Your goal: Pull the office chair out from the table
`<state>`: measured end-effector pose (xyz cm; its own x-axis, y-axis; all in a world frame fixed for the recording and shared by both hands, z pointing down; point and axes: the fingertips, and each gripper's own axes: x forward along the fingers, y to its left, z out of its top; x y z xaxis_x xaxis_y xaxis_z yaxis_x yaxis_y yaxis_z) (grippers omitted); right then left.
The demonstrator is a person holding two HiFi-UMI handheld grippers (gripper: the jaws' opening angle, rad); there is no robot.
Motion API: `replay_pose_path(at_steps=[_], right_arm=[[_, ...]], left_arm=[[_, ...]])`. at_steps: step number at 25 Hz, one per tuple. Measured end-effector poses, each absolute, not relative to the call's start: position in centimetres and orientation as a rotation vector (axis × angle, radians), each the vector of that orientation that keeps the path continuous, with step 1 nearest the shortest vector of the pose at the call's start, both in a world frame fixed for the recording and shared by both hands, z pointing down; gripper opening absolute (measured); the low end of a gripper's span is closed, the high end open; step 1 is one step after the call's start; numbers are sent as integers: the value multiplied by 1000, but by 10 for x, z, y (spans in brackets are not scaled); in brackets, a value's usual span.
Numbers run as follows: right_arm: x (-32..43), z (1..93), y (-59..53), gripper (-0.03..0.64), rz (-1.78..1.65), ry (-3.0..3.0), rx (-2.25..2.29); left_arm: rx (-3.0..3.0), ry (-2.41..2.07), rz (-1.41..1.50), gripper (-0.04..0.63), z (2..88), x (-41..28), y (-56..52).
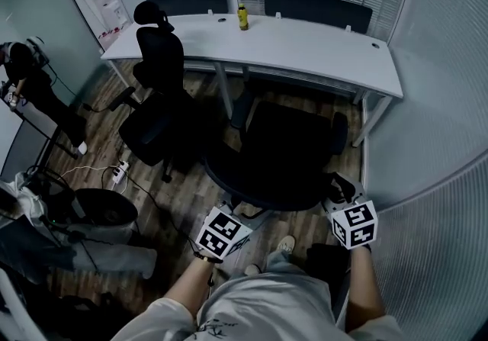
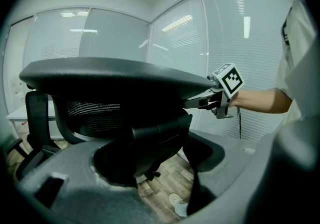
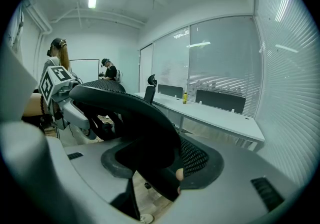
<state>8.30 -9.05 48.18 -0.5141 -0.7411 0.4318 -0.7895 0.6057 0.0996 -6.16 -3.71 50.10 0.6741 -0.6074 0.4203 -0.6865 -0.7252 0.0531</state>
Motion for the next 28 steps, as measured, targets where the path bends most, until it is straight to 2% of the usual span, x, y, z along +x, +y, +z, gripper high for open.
replay_pose_path(at_steps=[6,28], right_arm=[[55,476,-61,209,147,-2383,1242],[48,476,36,209,148,-2380,1290]], left_arm=[[2681,-1030,550,293,496,-90,-9],[2702,-1028,538,293,498,-96,88]])
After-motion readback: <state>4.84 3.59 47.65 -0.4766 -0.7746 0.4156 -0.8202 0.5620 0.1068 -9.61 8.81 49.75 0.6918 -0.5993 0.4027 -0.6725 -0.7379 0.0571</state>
